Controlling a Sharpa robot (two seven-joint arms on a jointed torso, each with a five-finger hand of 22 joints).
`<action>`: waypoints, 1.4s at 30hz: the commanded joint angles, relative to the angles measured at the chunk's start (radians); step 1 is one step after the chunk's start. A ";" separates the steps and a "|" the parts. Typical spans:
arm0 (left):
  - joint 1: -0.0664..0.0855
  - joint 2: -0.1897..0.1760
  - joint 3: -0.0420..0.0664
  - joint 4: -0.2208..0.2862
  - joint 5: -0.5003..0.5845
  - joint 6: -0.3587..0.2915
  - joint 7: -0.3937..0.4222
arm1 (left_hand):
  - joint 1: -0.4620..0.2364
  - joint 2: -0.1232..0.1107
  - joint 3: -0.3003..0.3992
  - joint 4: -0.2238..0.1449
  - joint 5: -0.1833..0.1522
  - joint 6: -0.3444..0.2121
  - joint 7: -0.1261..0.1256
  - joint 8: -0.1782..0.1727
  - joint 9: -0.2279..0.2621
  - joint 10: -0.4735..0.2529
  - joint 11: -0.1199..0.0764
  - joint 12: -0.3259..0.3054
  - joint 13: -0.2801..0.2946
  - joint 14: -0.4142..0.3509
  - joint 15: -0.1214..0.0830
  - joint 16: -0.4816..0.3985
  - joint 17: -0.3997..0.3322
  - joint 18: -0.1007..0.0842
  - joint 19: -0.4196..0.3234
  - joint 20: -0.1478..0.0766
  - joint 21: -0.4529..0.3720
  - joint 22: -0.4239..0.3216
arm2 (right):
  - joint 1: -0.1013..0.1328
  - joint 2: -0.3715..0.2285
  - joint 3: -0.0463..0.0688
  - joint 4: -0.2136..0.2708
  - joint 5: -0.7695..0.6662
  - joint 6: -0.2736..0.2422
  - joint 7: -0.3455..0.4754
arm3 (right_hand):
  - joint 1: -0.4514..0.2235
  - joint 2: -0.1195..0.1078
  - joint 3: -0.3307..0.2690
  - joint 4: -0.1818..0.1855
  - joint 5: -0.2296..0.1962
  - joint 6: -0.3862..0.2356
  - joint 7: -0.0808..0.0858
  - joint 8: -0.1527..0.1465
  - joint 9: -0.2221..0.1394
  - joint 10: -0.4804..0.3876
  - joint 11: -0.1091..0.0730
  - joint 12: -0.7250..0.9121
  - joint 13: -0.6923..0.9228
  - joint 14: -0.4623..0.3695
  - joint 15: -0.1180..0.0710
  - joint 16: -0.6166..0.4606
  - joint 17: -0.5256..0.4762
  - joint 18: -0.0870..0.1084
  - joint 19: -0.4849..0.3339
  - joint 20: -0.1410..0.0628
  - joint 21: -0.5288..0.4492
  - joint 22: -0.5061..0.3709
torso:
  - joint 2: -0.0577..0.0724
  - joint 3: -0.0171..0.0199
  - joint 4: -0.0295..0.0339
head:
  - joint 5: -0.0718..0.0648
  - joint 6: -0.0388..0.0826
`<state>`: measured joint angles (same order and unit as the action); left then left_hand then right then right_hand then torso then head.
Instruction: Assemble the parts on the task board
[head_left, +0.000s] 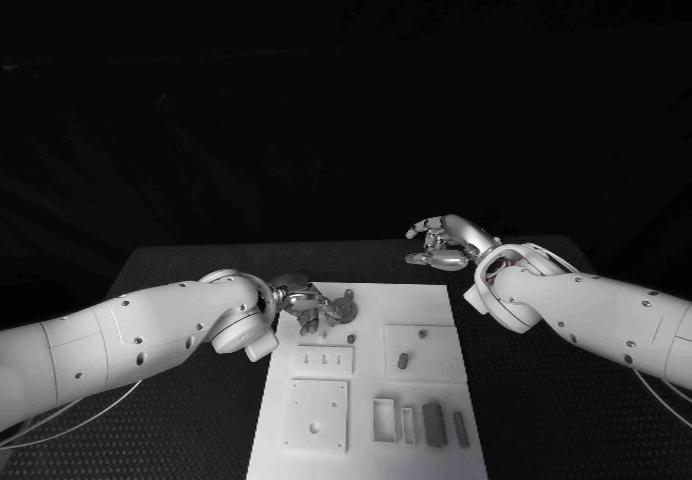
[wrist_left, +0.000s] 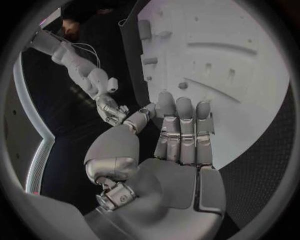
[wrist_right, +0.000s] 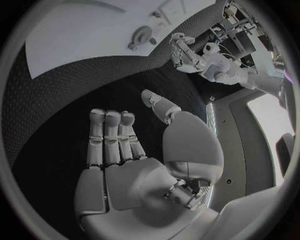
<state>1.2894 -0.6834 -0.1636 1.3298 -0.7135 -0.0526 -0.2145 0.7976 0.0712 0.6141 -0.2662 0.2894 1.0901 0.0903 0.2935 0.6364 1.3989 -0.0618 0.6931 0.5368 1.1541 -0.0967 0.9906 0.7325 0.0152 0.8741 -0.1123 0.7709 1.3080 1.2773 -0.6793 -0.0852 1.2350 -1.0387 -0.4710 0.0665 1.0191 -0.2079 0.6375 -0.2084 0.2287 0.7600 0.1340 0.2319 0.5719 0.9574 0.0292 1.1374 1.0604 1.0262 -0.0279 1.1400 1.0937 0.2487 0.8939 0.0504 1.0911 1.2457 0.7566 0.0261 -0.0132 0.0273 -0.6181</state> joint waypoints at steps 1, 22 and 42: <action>0.001 -0.002 -0.005 0.016 -0.127 0.008 -0.095 | 0.005 -0.006 -0.001 0.001 -0.003 0.056 -0.051 0.005 0.003 0.002 -0.008 0.018 0.004 0.009 -0.011 0.013 -0.003 0.002 0.013 -0.077 0.013 0.020 | 0.003 0.005 0.000 -0.015 0.027 0.012 0.021 | 0.007 -0.001 0.000 0.004 0.006 0.048 0.052 -0.003 -0.001 -0.135 0.048 0.003 -0.002 -0.008 0.001 -0.004 -0.001 0.013 -0.006 0.001 -0.007 0.000 | -0.004 -0.0012 0.0055 | -0.005 -0.008; -0.004 -0.025 -0.060 0.112 -0.409 -0.014 -0.168 | 0.003 -0.016 0.001 -0.004 0.003 0.105 -0.073 0.018 0.015 0.030 -0.031 0.091 0.006 0.051 -0.036 0.070 -0.022 0.003 0.049 -0.107 0.061 0.020 | 0.005 0.013 0.001 -0.019 0.028 0.029 0.018 | 0.010 0.001 -0.001 0.004 0.011 0.045 0.054 -0.004 -0.005 -0.142 0.050 0.004 -0.007 -0.013 0.002 -0.004 -0.005 0.013 -0.011 0.005 -0.011 0.001 | -0.008 -0.0029 0.0073 | -0.001 -0.023; -0.019 -0.007 -0.060 0.107 -0.461 -0.015 -0.185 | -0.023 0.012 0.006 -0.011 0.004 0.118 -0.078 0.020 0.023 0.029 -0.036 0.117 0.000 0.055 -0.041 0.090 -0.037 0.001 0.052 -0.115 0.077 0.019 | 0.005 0.018 0.001 -0.014 0.018 0.047 0.012 | 0.017 0.000 -0.005 -0.003 0.014 0.045 0.054 -0.004 -0.007 -0.144 0.051 0.009 -0.011 -0.015 0.003 -0.001 -0.006 0.013 -0.012 0.007 -0.011 0.003 | -0.007 -0.0010 0.0055 | 0.001 -0.025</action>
<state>1.2720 -0.6928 -0.2233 1.4367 -1.1582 -0.0623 -0.3928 0.7729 0.0742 0.6189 -0.2749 0.2945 1.1062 0.0752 0.3068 0.6591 1.4336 -0.0902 0.8084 0.5374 1.2067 -0.1374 1.0776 0.6960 0.0152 0.9243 -0.1300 0.8440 1.3075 1.2818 -0.6628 -0.0851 1.2182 -1.0153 -0.4443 0.0739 1.0271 -0.2079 0.6373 -0.2087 0.2363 0.7579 0.1361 0.2320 0.5658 0.9542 0.0323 1.1413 1.0510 1.0182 -0.0269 1.1403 1.0891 0.2485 0.8892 0.0554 1.0838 1.2479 0.7501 0.0252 -0.0077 0.0272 -0.6429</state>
